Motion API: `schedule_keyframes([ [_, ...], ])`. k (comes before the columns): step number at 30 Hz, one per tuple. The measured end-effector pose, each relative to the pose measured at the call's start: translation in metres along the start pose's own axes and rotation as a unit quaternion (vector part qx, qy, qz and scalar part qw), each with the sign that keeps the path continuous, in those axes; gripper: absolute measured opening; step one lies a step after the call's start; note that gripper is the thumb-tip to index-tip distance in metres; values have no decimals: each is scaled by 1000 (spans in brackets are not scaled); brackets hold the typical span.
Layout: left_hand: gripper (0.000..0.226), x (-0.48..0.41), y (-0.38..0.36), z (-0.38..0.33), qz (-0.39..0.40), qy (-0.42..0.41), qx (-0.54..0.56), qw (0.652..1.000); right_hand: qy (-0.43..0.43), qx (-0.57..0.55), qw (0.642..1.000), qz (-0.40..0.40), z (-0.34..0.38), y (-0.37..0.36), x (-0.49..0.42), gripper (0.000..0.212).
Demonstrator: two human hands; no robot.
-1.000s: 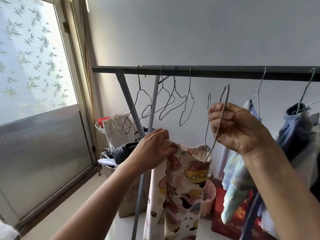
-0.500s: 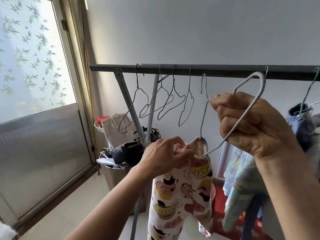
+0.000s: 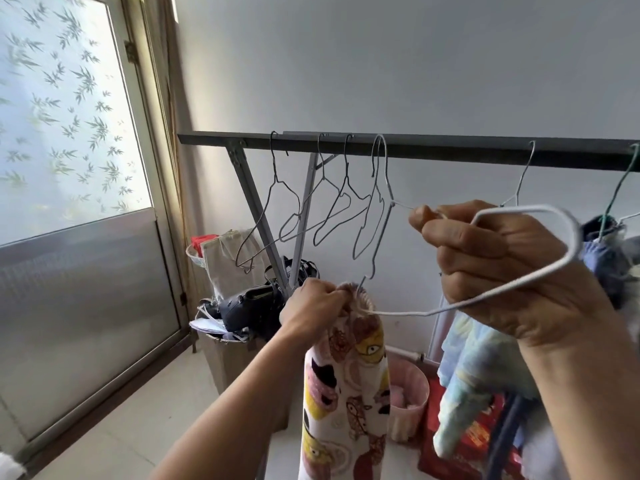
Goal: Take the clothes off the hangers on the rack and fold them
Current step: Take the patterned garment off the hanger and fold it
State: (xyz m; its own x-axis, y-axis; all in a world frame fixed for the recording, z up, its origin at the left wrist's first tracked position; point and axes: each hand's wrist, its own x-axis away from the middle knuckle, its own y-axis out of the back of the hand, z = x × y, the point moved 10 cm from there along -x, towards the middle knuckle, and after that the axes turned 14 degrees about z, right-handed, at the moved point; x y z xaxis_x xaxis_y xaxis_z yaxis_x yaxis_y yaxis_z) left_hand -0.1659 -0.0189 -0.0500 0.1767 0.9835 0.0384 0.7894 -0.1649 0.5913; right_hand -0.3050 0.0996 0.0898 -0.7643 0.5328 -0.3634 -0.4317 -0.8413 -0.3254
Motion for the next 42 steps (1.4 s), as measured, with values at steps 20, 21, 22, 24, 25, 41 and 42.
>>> schedule_keyframes([
  [20,20,55,47,-48,-10,-169,-129,977,82,194,903,-374,49,154,-33,30],
  [21,22,58,52,-49,-14,-173,-115,978,77,183,905,-377,44,154,-34,30],
  [22,25,61,55,-51,-11,-178,-100,979,72,168,907,-380,38,155,-34,30],
  [24,31,65,62,-55,2,-191,-75,979,60,146,906,-393,26,157,-29,29],
  [25,32,67,65,-58,10,-198,-66,978,50,145,902,-403,20,159,-26,28],
  [41,31,101,79,-94,138,-282,-71,947,174,648,620,-407,26,53,9,27],
  [42,34,104,78,-95,146,-285,-71,945,176,664,648,-330,13,29,-7,30],
])
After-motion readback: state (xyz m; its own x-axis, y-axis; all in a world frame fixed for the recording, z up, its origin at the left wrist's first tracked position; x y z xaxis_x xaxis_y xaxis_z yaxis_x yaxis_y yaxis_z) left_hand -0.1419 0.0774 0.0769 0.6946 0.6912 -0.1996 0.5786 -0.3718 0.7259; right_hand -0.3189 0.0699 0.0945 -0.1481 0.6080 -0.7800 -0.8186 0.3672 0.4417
